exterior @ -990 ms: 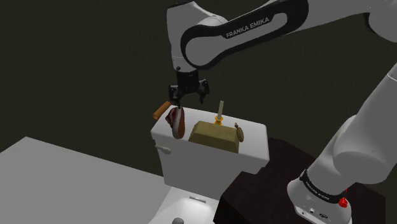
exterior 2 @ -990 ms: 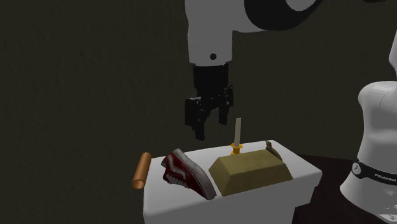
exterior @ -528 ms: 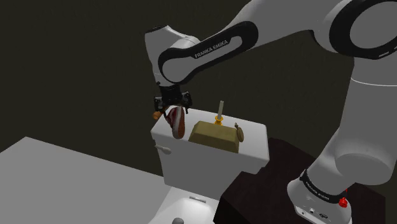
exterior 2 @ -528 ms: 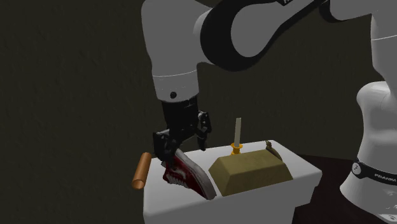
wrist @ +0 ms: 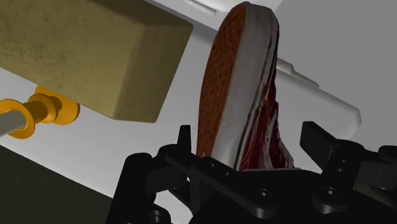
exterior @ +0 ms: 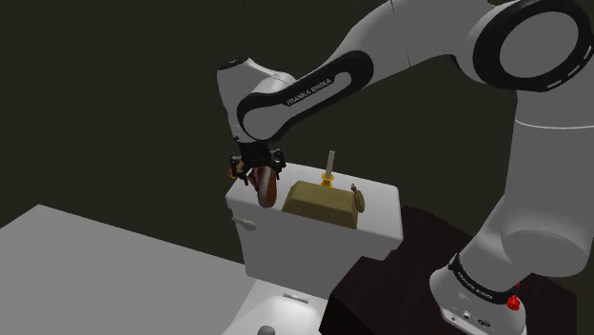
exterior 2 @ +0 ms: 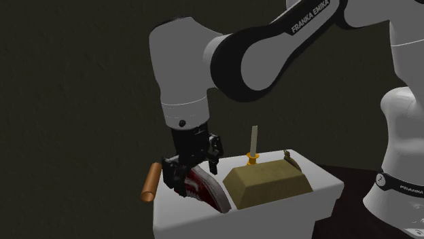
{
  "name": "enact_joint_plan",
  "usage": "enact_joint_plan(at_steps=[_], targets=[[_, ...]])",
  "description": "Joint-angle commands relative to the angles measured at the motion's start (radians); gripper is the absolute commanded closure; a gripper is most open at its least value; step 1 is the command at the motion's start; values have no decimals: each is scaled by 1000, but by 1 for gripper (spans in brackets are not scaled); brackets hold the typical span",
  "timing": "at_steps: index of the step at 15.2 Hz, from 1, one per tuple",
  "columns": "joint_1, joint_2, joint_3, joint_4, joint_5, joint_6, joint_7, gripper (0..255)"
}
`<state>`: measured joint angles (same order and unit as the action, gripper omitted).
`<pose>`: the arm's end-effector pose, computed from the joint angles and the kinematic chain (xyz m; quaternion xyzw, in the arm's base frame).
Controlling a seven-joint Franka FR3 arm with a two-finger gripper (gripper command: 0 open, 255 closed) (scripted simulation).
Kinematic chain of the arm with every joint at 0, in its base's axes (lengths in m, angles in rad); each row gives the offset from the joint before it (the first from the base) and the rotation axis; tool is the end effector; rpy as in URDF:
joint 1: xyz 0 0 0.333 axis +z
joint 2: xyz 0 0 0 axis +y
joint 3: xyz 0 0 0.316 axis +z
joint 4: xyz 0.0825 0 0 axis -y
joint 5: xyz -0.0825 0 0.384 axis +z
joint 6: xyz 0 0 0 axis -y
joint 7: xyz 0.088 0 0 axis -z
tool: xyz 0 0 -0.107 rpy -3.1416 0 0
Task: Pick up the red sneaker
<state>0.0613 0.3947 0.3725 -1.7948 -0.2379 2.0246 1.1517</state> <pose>0.5826 0.2366 0.3323 0.9505 -0.3021 -0.0232 0.0694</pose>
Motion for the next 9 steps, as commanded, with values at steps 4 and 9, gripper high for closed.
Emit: enact_joint_plan(at_steps=[4,9], targets=[[1,3,0,-3,-2,6,2,255],[2,6,-1,0,-3,6,2,255]])
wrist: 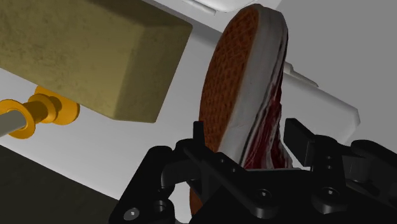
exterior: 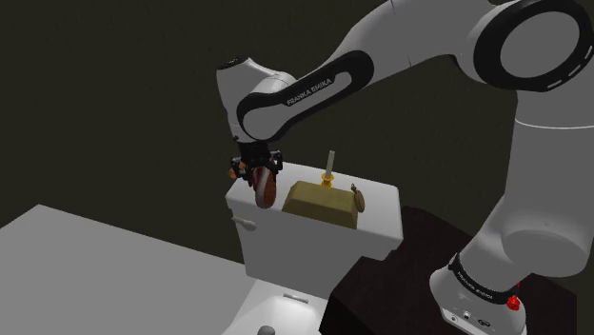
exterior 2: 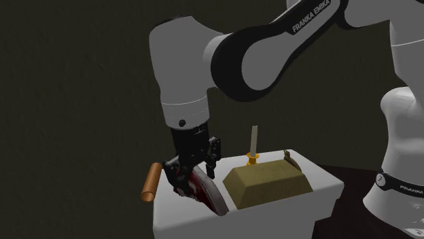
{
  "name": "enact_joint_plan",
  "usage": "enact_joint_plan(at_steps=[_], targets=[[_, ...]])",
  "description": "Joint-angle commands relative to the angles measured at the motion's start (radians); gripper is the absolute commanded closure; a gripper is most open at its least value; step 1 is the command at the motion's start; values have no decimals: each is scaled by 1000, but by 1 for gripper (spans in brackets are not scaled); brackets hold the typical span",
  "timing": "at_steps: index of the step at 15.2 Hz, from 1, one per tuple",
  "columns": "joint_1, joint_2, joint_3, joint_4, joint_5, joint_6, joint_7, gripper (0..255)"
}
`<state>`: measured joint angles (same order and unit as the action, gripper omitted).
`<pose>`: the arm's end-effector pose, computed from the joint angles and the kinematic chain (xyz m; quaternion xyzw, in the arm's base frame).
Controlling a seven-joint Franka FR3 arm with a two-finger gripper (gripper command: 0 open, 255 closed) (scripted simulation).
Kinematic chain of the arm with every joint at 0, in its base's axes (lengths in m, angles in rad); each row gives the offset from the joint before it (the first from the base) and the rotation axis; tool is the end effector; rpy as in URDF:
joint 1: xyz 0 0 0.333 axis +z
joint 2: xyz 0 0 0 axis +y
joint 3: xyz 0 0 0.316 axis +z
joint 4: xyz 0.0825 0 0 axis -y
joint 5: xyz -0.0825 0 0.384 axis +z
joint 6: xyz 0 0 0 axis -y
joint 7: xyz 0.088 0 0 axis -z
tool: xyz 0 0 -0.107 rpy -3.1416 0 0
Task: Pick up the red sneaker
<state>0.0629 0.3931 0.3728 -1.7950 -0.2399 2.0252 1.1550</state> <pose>0.5822 0.2377 0.3333 0.9504 -0.3024 -0.0215 0.0695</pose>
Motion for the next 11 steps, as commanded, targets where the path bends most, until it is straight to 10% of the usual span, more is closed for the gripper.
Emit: enact_joint_plan(at_steps=[1,11], targets=[[-2,3,-1,-3,1,4,-3,255],[-8,-55,11,56,31,-107,-28,255]])
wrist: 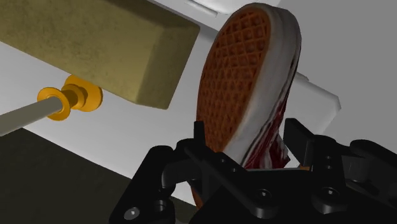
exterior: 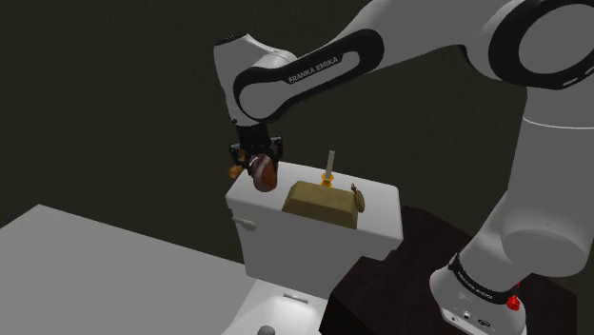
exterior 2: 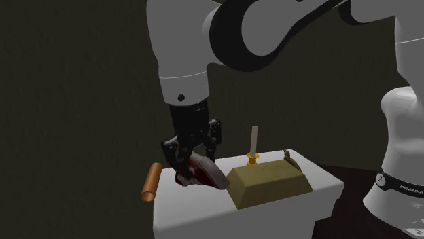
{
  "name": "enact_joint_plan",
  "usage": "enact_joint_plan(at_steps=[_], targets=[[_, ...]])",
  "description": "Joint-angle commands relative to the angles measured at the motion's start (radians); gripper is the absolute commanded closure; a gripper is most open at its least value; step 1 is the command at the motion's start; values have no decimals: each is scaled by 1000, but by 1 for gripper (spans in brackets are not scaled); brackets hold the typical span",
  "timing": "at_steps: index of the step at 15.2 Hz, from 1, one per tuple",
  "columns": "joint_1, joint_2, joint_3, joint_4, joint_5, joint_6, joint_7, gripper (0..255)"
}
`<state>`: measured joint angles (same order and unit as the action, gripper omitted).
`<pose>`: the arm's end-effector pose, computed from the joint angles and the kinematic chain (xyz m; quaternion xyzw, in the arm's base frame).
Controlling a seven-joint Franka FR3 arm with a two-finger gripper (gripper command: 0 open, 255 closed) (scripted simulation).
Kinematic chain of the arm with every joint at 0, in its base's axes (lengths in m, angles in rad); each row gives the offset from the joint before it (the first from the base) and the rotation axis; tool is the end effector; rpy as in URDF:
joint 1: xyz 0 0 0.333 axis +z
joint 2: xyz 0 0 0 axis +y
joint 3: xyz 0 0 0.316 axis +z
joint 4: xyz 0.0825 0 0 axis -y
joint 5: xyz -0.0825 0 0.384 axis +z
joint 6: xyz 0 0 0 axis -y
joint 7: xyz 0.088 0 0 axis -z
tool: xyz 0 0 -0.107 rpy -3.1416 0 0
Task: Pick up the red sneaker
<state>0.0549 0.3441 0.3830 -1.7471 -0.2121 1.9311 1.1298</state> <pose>0.5824 0.2361 0.3773 0.9504 -0.3022 -0.0232 0.0694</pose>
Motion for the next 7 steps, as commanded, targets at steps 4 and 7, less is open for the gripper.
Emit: enact_joint_plan(at_steps=[4,7], targets=[[-1,-24,5,38,12,-59,-11,255],[-2,-28,5,48,15,-72,-14,255]])
